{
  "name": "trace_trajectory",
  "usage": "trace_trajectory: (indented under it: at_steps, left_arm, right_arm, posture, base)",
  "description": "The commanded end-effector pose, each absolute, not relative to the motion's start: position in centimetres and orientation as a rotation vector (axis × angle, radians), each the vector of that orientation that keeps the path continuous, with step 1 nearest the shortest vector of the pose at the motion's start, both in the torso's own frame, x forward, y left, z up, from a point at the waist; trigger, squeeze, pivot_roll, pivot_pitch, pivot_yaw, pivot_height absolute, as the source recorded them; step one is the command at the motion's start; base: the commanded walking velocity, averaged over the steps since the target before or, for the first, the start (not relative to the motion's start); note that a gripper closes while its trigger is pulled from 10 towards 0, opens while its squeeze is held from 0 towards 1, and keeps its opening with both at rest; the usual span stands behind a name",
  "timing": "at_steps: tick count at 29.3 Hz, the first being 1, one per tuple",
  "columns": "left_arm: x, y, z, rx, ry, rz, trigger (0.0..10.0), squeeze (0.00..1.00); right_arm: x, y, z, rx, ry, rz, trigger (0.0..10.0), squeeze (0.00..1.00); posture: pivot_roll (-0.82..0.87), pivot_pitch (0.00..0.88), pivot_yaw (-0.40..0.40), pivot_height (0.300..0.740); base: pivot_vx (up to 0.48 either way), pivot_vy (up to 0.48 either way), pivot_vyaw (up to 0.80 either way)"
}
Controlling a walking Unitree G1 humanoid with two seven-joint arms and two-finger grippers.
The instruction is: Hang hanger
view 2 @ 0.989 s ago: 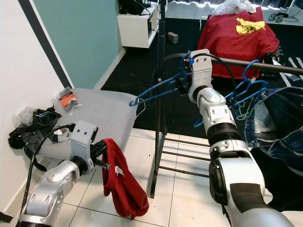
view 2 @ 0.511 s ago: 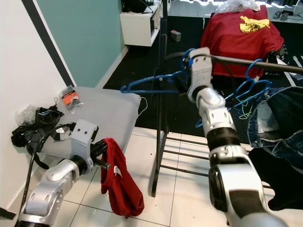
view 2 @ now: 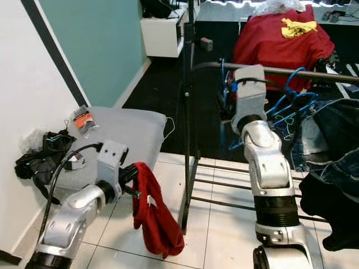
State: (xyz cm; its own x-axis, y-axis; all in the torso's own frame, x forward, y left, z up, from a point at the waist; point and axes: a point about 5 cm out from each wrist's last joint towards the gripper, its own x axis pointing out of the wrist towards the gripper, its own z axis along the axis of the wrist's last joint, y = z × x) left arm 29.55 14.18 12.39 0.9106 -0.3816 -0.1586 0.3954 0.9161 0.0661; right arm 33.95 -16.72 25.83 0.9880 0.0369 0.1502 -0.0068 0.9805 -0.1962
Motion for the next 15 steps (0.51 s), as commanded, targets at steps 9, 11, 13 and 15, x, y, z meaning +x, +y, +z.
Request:
trace_trajectory:
  at_steps: [9,11,13,15]
  left_arm:
    - [29.6,14.2,12.1,0.079,0.139,-0.402,10.0,0.00]
    - [29.7,14.3,12.1,0.075,0.138,-0.395,10.0,0.00]
    - [29.8,14.3,12.2,0.070,0.135,-0.386,10.0,0.00]
    - [29.9,14.3,12.2,0.068,0.135,-0.384,10.0,0.00]
  right_arm:
    - [33.2,-21.2,24.1,-0.197,-0.098,-0.231,10.0,0.00]
    - [33.2,-21.7,24.3,-0.201,-0.100,-0.253,10.0,0.00]
    - [33.0,-22.1,24.6,-0.206,-0.098,-0.277,10.0,0.00]
    - [32.9,-22.1,24.7,-0.210,-0.096,-0.285,10.0,0.00]
  posture:
    - [-0.02,0.069,0.053,0.740]
    - [-0.01,0.068,0.049,0.740]
    - [-0.02,0.069,0.047,0.740]
    - [-0.02,0.069,0.047,0.740]
  base:
    - [0.000,0.000,0.00]
    - [0.000,0.000,0.00]
    - [0.000,0.000,0.00]
    - [0.000,0.000,0.00]
